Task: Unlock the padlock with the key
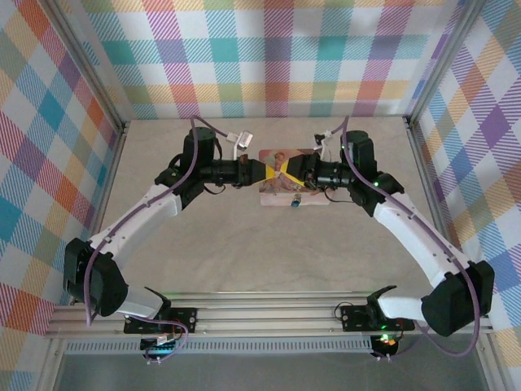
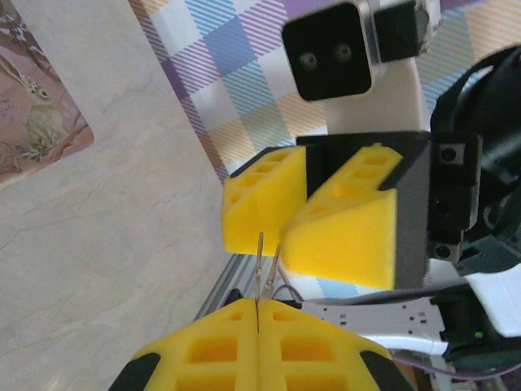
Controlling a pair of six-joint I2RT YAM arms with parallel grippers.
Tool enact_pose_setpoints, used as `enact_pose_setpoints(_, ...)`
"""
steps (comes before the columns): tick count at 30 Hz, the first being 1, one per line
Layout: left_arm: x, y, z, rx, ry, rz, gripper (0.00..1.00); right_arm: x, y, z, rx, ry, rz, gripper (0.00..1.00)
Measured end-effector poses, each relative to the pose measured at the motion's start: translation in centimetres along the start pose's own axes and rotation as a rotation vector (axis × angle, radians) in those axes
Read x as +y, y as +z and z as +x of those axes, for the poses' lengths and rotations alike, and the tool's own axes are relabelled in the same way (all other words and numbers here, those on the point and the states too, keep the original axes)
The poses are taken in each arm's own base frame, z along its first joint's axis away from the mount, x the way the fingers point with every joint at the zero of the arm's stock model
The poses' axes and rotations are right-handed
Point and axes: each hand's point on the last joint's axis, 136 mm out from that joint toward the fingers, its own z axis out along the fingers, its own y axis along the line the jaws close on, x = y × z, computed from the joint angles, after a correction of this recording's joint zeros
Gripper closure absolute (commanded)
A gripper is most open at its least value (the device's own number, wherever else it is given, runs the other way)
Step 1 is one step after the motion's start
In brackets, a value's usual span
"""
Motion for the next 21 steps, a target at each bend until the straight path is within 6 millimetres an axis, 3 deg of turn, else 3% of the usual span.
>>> enact_pose_setpoints(13,-1.2,-1.0,-0.8,-0.067,-0.043,0.044,1.00,1.4,-0.3,-1.0,-0.064,0.022,-0.071,0.75)
enact_pose_setpoints(21,-1.7,-1.1,-1.1,-0.087,-0.070,0.070,1.00,2.2,0.0,-0.7,-0.043,0.019,-0.104,0.77)
